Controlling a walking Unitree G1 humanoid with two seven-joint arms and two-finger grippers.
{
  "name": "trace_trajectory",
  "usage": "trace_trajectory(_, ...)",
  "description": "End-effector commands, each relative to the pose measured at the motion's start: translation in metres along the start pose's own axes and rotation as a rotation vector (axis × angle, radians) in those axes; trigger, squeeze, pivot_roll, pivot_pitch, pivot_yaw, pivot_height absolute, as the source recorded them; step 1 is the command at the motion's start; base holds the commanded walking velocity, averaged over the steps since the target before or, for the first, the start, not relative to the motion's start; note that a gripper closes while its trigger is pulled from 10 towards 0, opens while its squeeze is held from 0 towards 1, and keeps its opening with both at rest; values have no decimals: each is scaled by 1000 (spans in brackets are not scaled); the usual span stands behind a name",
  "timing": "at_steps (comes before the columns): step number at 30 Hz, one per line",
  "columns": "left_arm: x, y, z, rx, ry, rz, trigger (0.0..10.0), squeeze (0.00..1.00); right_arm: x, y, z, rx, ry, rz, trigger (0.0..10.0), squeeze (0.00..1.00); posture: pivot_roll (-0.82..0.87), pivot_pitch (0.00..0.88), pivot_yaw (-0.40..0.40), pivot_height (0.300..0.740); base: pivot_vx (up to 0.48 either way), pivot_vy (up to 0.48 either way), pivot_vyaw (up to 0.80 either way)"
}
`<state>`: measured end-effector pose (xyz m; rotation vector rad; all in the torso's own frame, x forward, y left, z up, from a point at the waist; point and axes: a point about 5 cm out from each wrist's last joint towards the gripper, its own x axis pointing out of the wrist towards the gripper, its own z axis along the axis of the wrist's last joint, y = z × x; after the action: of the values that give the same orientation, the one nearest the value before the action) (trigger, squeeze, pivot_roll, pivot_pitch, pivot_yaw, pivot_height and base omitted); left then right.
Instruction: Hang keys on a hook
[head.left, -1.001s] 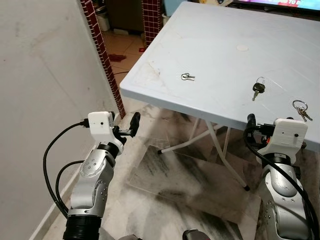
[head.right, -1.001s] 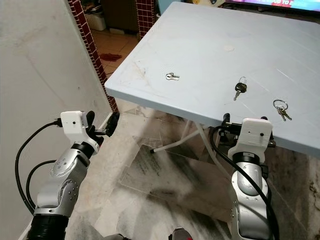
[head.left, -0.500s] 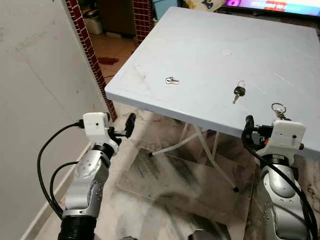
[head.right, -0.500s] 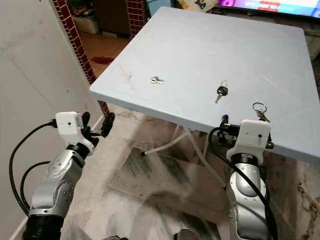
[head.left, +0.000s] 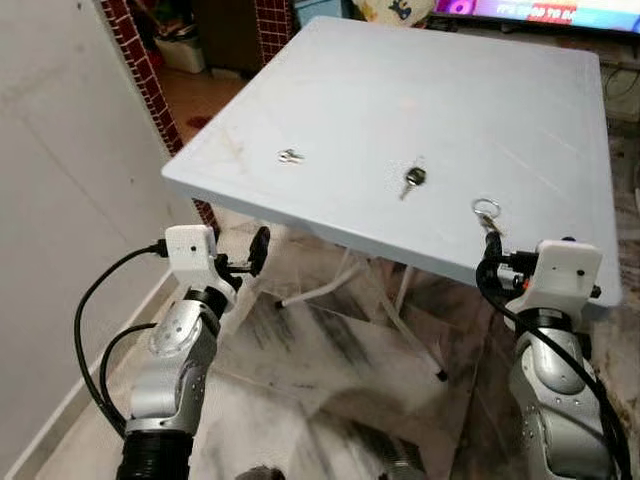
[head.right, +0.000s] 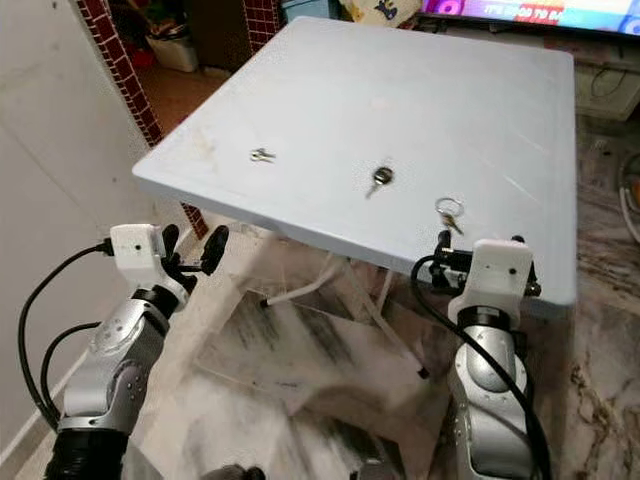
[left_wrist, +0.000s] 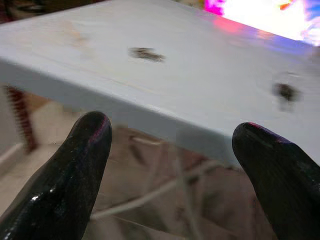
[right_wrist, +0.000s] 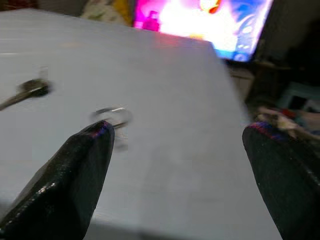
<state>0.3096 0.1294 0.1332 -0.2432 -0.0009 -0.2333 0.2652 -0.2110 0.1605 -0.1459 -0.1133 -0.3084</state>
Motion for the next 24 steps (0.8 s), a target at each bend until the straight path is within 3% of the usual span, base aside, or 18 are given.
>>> trace_trajectory(1,1,10,6,31,-13,31,10000,0,0,5,3,15,-16,11,10000,0,-142,163,72,740,0,0,0)
trace_trajectory(4,3,13,9,32,-21,36,10000,0,2,7,5,24,-21,18,10000,0,-141,161,75,740,0,0,0)
trace_trajectory(10,5,16,12,35,-30,43,10000,0,7,8,8,30,-37,24,10000,0,-134,161,80,740,0,0,-680)
trace_trajectory(15,6,16,13,36,-32,40,10000,0,8,10,8,33,-44,34,10000,0,-132,161,82,740,0,0,0)
trace_trajectory(24,5,15,16,52,-54,19,10000,0,8,32,18,48,-101,179,10000,0,-125,161,86,740,60,0,0)
